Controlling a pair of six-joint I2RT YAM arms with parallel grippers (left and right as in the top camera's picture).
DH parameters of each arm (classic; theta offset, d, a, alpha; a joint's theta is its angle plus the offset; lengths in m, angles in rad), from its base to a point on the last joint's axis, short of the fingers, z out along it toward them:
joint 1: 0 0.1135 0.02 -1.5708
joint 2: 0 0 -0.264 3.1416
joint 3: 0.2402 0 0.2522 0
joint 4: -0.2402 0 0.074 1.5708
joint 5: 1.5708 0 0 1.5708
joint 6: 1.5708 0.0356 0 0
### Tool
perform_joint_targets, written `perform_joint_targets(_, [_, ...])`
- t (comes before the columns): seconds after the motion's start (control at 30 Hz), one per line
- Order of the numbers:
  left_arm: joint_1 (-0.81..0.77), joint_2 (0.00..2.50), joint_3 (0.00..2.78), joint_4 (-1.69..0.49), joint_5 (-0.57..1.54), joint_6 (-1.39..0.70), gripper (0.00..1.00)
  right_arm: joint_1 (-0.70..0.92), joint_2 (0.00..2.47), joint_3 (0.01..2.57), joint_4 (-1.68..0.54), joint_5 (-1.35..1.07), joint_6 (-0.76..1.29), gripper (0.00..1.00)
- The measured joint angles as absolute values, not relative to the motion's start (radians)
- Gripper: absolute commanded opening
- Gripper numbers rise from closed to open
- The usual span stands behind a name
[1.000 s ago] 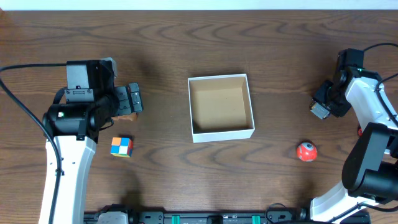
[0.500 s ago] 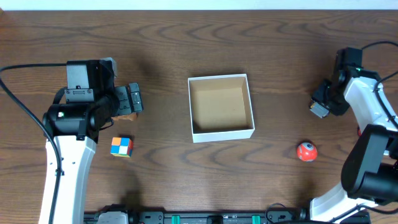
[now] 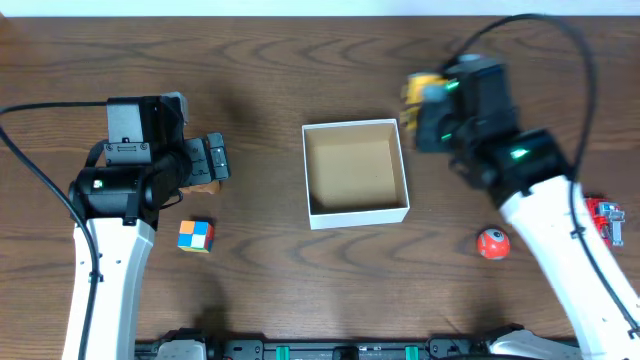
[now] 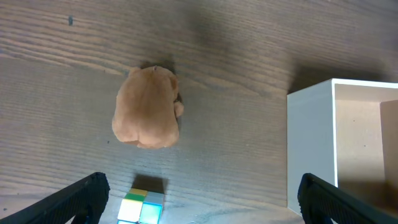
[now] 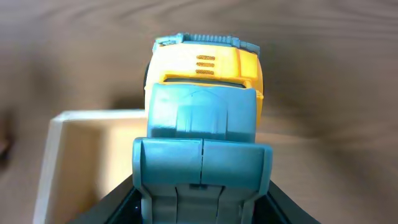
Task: Pack container
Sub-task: 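Carry the grey-yellow truck with right gripper into the white box, then open right gripper to release truck and withdraw right arm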
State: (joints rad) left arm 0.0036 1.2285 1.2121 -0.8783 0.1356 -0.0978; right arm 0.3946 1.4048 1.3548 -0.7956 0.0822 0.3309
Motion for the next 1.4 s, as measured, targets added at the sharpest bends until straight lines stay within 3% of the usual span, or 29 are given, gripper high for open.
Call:
perform_joint_targets(0.23, [0.004, 1.229, 1.212, -0.879, 0.136, -0.098, 0.98, 0.547, 1.503, 1.355, -0.796, 0.078, 0.368, 0.01])
perform_joint_targets(0.57, [0.004, 1.229, 1.212, -0.878, 0.136, -0.098, 0.98, 0.525, 1.790, 1.354, -0.746, 0.083, 0.434, 0.01])
perform_joint_targets(0.9, [0.004, 1.229, 1.212, -0.879, 0.136, -0.098, 0.98, 0.493, 1.872, 1.353, -0.698, 0.083, 0.460, 0.04])
perform_joint_targets(0.93, [0.004, 1.229, 1.212, -0.879, 0.136, -0.098, 0.98, 0.493, 1.872, 1.353, -0.698, 0.084, 0.461, 0.08])
perform_joint_targets(1.07, [0.004, 1.229, 1.212, -0.879, 0.136, -0.098, 0.98, 0.492, 1.872, 1.353, -0.717, 0.083, 0.464, 0.47])
perform_joint_targets(1.1, [0.004, 1.229, 1.212, -0.879, 0.136, -0.098, 0.98, 0.492, 1.872, 1.353, -0.723, 0.083, 0.464, 0.50])
perform_joint_targets(1.4, [0.004, 1.229, 1.212, -0.879, 0.136, -0.098, 0.98, 0.492, 1.872, 1.353, -0.751, 0.088, 0.467, 0.61])
